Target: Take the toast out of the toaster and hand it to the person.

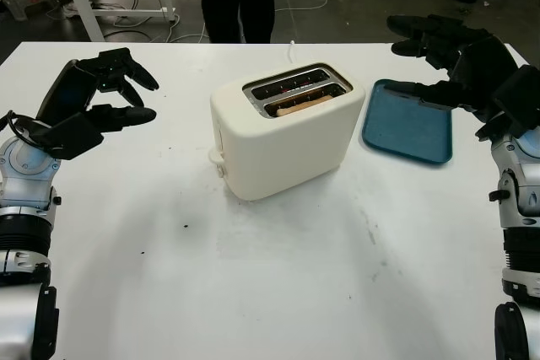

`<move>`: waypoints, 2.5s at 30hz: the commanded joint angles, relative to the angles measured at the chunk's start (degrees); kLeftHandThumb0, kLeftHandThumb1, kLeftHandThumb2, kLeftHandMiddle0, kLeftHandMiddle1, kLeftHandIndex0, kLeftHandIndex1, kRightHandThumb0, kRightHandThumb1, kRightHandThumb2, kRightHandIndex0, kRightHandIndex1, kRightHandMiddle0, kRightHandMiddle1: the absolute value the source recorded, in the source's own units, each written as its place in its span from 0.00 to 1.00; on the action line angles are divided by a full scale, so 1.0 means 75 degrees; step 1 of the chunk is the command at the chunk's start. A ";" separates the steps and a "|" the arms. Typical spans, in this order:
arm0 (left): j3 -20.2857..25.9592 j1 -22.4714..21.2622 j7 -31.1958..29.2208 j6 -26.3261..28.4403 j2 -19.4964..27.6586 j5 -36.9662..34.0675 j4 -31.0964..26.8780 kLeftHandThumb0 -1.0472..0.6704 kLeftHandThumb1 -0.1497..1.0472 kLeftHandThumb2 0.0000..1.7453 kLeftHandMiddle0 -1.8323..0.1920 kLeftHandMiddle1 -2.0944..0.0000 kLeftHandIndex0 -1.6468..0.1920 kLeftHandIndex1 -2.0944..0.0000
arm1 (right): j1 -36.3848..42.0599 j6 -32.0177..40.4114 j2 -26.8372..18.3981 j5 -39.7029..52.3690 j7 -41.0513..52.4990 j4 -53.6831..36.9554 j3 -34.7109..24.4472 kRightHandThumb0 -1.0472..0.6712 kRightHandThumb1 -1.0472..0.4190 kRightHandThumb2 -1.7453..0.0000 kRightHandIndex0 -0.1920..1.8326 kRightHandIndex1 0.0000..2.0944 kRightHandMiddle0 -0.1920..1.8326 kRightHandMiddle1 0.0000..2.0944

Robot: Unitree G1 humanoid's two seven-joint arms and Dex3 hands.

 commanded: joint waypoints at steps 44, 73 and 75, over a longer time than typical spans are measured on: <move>0.0056 -0.0056 -0.0030 -0.0010 0.0073 -0.0115 0.0093 0.00 0.89 0.04 0.59 0.36 0.61 0.43 | -0.0019 0.0222 0.0015 -0.0036 -0.0212 -0.0314 0.0019 0.41 0.22 1.00 0.15 0.43 0.37 0.00; 0.0090 -0.0086 -0.0011 -0.0090 0.0070 -0.0123 0.0252 0.00 0.89 0.04 0.59 0.35 0.62 0.41 | 0.0020 0.0241 -0.0021 0.0014 -0.0170 -0.0438 -0.0026 0.44 0.22 1.00 0.16 0.41 0.37 0.00; 0.0087 -0.0096 -0.0004 -0.0090 0.0066 -0.0118 0.0264 0.00 0.89 0.05 0.59 0.35 0.62 0.41 | 0.0019 0.0275 -0.0019 -0.0004 -0.0199 -0.0455 -0.0023 0.44 0.22 1.00 0.16 0.41 0.37 0.00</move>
